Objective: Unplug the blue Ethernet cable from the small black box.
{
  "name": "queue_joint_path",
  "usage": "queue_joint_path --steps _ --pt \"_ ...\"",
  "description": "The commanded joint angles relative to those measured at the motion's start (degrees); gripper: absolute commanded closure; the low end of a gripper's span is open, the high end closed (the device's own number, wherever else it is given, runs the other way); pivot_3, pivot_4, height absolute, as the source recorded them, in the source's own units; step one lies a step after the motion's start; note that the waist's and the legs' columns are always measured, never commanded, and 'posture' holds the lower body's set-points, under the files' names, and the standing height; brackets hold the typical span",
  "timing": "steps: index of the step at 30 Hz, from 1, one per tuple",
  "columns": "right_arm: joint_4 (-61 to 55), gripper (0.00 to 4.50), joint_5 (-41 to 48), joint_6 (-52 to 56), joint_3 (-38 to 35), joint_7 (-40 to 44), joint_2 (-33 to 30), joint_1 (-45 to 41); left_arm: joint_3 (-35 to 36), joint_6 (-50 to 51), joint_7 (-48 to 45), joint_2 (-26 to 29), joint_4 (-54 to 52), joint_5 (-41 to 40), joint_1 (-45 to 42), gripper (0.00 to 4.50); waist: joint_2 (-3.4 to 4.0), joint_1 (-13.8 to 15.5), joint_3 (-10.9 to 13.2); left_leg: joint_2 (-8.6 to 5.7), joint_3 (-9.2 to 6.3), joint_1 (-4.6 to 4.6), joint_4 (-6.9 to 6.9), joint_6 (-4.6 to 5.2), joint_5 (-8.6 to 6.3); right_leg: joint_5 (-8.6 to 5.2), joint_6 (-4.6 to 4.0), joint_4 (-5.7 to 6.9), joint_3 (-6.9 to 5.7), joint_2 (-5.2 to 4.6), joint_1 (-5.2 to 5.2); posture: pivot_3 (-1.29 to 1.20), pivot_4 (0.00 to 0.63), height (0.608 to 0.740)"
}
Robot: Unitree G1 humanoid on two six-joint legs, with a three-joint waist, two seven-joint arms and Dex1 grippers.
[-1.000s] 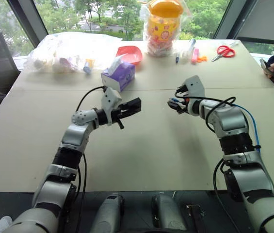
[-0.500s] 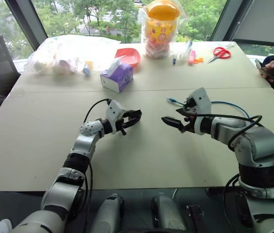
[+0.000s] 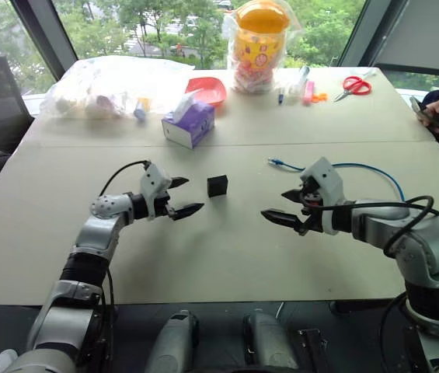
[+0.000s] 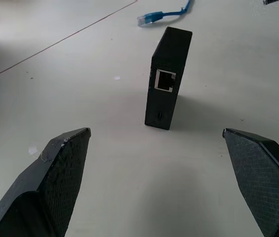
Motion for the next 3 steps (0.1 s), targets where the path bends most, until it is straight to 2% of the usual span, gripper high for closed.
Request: queue_joint_path --steps 1,3 --pt "-1.33 0.24 0.73 -2.11 -1.70 1.23 -1.85 0.39 2.69 5.34 -1.96 3.56 -7.10 -3.67 0.88 0.03 0.00 0.02 0.00 0.00 0.00 0.01 0.00 0.00 0.00 0.00 0.00 -0.01 0.00 0.00 0.01 0.00 0.150 0.740" --pt "-1.12 0.24 0.75 -2.92 -1.90 1.65 -2.51 0.71 3.63 8.02 -2.29 5.31 -10.08 -5.09 1.51 0.03 0.00 0.01 0.00 0.01 -0.01 0.00 0.00 0.00 0.00 0.00 0.00 -0.02 0.00 0.00 0.02 0.00 0.150 0.740"
